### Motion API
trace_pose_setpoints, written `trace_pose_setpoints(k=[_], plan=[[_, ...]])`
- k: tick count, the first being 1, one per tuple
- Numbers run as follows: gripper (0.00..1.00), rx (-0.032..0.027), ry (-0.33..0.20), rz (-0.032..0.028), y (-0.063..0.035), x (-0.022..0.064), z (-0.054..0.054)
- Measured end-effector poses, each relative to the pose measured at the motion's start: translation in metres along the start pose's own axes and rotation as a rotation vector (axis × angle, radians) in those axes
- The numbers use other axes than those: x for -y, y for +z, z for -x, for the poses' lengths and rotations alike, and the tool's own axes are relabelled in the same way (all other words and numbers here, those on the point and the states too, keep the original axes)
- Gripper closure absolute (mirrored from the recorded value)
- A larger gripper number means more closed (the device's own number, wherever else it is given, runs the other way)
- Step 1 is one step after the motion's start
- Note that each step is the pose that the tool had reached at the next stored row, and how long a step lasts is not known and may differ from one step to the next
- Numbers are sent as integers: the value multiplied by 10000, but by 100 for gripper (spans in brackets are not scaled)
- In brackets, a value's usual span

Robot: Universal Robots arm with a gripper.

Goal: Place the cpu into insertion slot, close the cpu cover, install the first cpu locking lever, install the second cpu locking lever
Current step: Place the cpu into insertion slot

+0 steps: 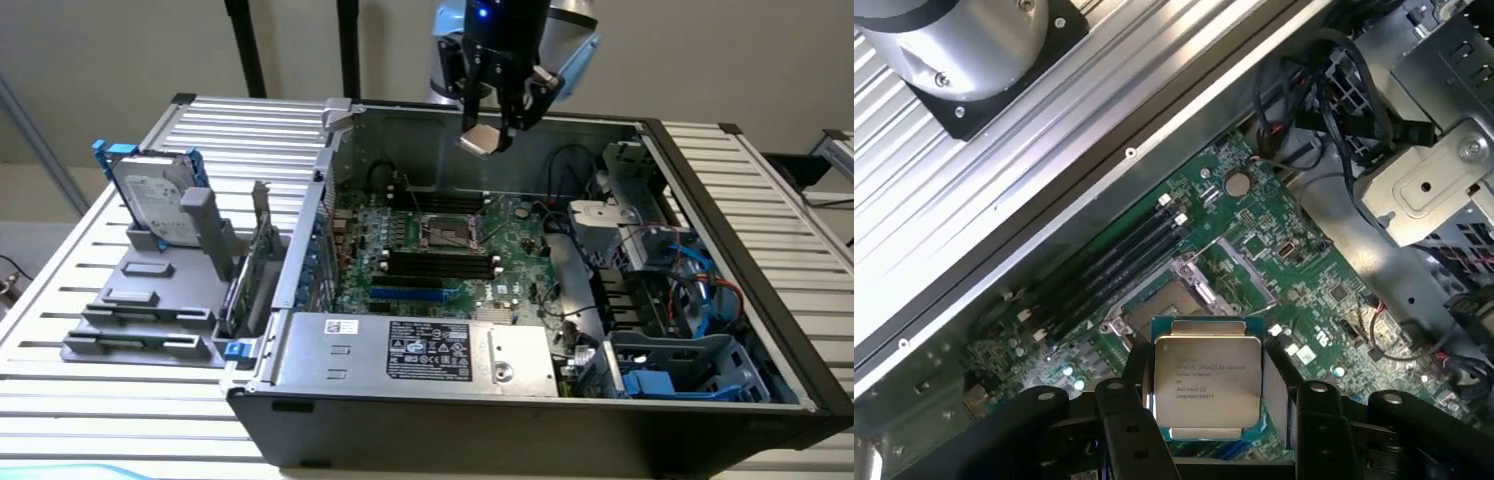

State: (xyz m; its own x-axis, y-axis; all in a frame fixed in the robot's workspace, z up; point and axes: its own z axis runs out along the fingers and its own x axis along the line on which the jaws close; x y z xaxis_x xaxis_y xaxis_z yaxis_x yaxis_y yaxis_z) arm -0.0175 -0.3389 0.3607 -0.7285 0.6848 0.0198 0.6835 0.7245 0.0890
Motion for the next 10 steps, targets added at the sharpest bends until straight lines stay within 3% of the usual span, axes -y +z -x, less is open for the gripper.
trace_pose_setpoints(k=[10], plan=[[46,142,1532,25,7,1,0]])
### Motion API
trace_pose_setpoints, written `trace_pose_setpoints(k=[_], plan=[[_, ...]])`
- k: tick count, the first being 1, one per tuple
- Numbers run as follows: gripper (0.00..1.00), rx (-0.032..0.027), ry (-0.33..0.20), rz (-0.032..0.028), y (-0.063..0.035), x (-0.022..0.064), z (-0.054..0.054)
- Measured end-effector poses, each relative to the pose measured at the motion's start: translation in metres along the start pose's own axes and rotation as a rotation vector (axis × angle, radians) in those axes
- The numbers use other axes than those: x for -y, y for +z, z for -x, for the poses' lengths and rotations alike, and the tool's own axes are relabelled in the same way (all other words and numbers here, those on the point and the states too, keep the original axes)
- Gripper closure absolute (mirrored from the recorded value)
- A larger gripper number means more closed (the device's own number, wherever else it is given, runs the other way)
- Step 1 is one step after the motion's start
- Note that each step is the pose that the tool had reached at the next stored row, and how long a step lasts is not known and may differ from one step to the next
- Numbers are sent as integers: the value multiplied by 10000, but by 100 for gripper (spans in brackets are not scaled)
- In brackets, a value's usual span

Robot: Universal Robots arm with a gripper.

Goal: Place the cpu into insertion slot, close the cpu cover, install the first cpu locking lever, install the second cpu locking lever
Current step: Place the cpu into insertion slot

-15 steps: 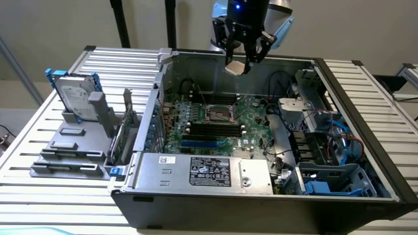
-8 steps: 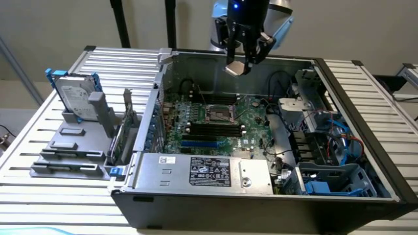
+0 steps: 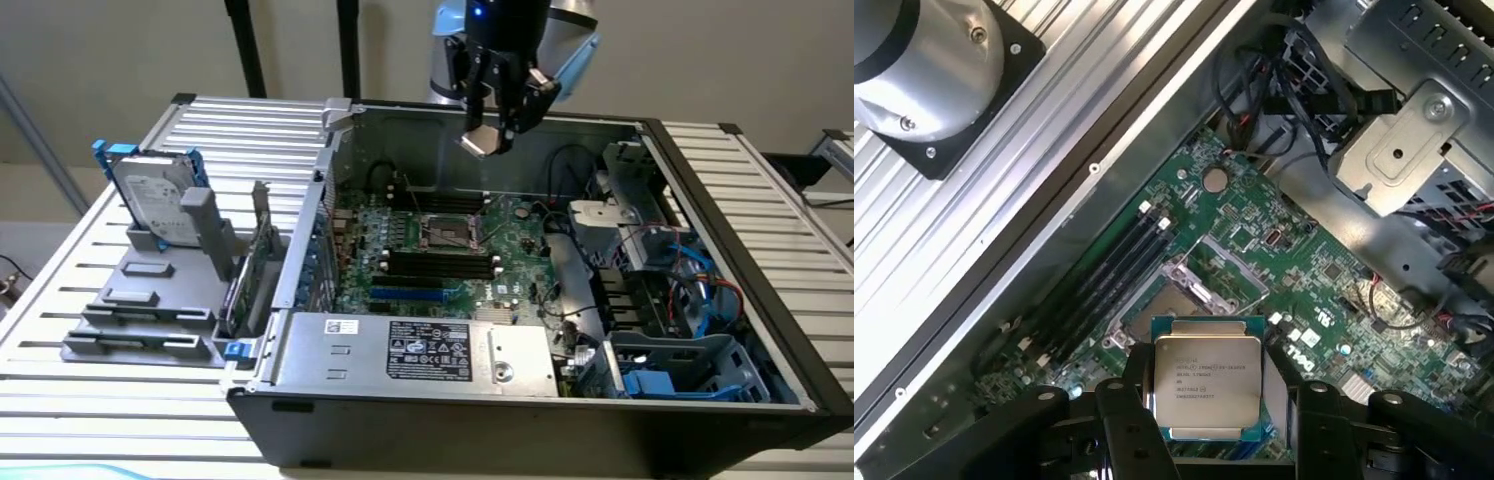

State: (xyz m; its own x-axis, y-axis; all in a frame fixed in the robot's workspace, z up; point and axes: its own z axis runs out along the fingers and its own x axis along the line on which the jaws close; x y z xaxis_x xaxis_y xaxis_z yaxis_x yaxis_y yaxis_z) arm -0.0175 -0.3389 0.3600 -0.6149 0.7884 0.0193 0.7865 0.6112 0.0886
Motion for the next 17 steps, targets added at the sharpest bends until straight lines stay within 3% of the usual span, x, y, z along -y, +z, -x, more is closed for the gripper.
trace_pose_setpoints(k=[17], plan=[[46,235,2745,40,20,1,1]])
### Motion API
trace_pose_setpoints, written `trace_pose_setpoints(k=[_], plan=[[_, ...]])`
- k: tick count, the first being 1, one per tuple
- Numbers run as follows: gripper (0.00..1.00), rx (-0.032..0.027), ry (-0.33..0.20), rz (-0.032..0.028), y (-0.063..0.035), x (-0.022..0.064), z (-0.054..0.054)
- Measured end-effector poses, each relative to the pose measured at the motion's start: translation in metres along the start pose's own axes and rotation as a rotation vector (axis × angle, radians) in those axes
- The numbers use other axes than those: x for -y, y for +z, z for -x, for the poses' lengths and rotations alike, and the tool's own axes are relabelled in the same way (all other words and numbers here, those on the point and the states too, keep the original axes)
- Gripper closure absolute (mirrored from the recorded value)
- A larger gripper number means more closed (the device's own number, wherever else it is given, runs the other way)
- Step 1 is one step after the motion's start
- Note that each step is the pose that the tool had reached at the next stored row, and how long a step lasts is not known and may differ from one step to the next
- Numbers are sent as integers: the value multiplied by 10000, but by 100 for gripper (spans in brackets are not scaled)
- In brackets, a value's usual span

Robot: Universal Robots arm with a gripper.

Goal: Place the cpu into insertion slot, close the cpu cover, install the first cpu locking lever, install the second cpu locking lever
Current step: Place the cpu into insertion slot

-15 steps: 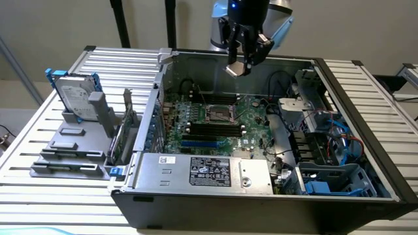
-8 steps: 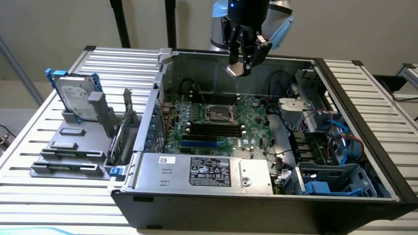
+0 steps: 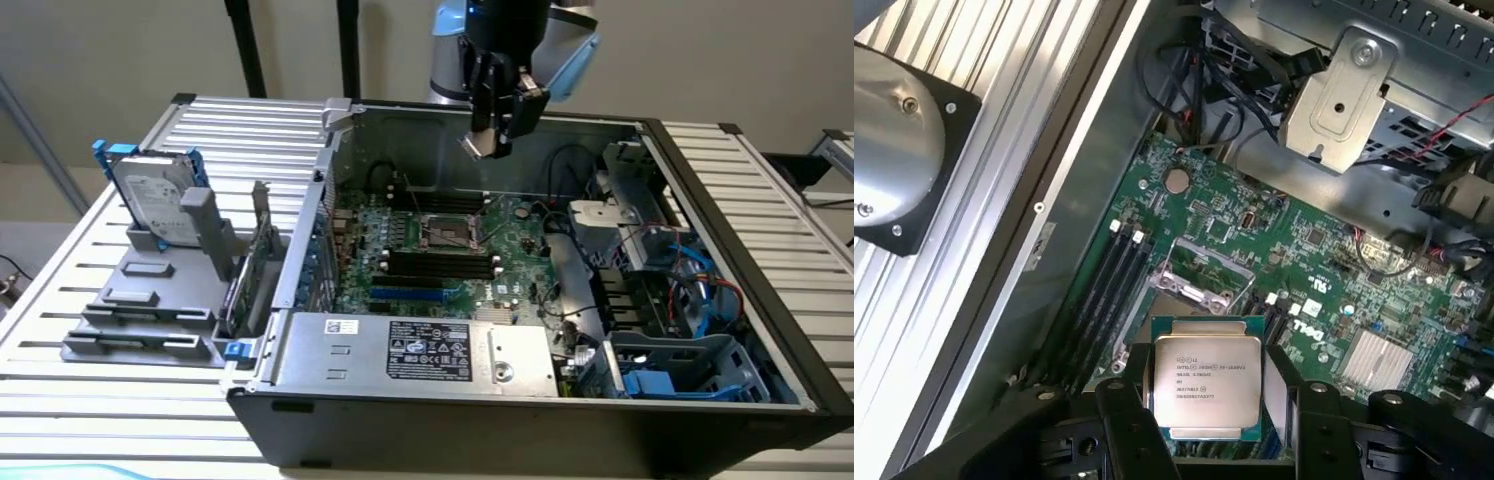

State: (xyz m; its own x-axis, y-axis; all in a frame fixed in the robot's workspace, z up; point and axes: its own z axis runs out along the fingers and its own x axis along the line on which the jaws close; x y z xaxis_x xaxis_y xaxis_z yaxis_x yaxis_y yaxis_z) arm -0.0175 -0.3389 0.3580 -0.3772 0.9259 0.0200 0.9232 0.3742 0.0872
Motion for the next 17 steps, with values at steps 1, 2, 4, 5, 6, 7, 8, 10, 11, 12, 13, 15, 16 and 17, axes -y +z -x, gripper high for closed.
trace_pose_setpoints(k=[1,2,4,5,6,7,8,10,11,12,13,15,16,17], plan=[[46,13,161,1,2,0,0],[46,27,323,1,3,0,0],[46,54,664,3,7,1,0],[46,67,837,4,9,1,0],[46,81,1007,4,10,1,0],[46,95,1185,3,13,1,0],[46,108,1356,1,15,1,0],[46,133,1699,-5,22,2,0],[46,144,1870,-10,25,2,0],[46,155,2036,-16,29,3,0],[46,166,2203,-25,34,3,1],[46,185,2523,-53,44,4,0],[46,193,2682,-72,50,5,1],[46,199,2828,-95,56,5,1]])
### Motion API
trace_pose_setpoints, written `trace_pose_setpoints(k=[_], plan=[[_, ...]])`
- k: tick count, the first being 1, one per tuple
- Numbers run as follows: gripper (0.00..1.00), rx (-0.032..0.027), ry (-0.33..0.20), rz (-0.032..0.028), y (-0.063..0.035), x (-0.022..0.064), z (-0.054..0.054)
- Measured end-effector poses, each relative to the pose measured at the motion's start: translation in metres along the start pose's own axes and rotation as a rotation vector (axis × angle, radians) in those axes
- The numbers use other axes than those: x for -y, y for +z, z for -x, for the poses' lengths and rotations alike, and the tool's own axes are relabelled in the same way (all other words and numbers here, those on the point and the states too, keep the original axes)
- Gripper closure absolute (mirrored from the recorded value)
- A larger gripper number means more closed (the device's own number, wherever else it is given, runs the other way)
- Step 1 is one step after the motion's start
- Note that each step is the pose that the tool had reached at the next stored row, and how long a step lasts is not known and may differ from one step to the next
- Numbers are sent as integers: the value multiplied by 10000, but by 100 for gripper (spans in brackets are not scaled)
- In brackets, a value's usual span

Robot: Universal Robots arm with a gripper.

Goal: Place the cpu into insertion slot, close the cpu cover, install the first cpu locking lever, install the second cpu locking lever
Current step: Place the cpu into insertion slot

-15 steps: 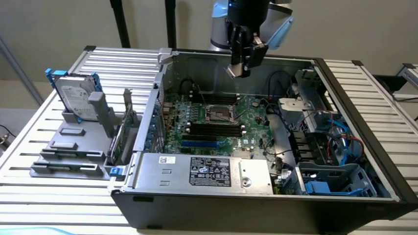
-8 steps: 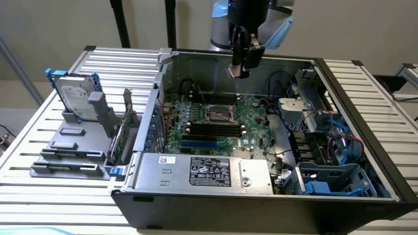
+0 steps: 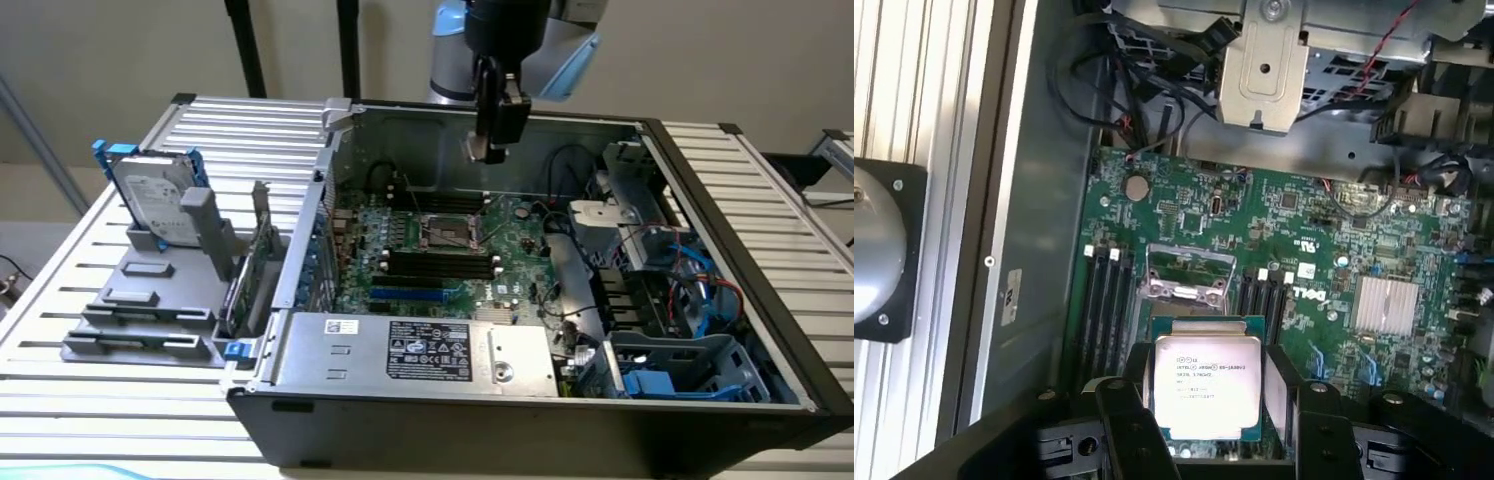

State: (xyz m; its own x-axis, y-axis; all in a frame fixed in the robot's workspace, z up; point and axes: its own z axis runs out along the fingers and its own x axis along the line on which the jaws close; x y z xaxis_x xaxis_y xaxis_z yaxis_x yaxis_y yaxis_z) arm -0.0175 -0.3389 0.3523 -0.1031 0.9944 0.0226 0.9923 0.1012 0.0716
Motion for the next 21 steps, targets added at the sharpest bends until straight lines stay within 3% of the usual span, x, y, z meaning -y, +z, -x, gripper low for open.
trace_pose_setpoints(k=[7,13,17,21], plan=[[46,71,871,-263,45,3,-2],[46,138,1178,-524,83,29,-31],[46,138,1194,-546,136,95,-57],[46,98,1196,-544,185,133,-59]])
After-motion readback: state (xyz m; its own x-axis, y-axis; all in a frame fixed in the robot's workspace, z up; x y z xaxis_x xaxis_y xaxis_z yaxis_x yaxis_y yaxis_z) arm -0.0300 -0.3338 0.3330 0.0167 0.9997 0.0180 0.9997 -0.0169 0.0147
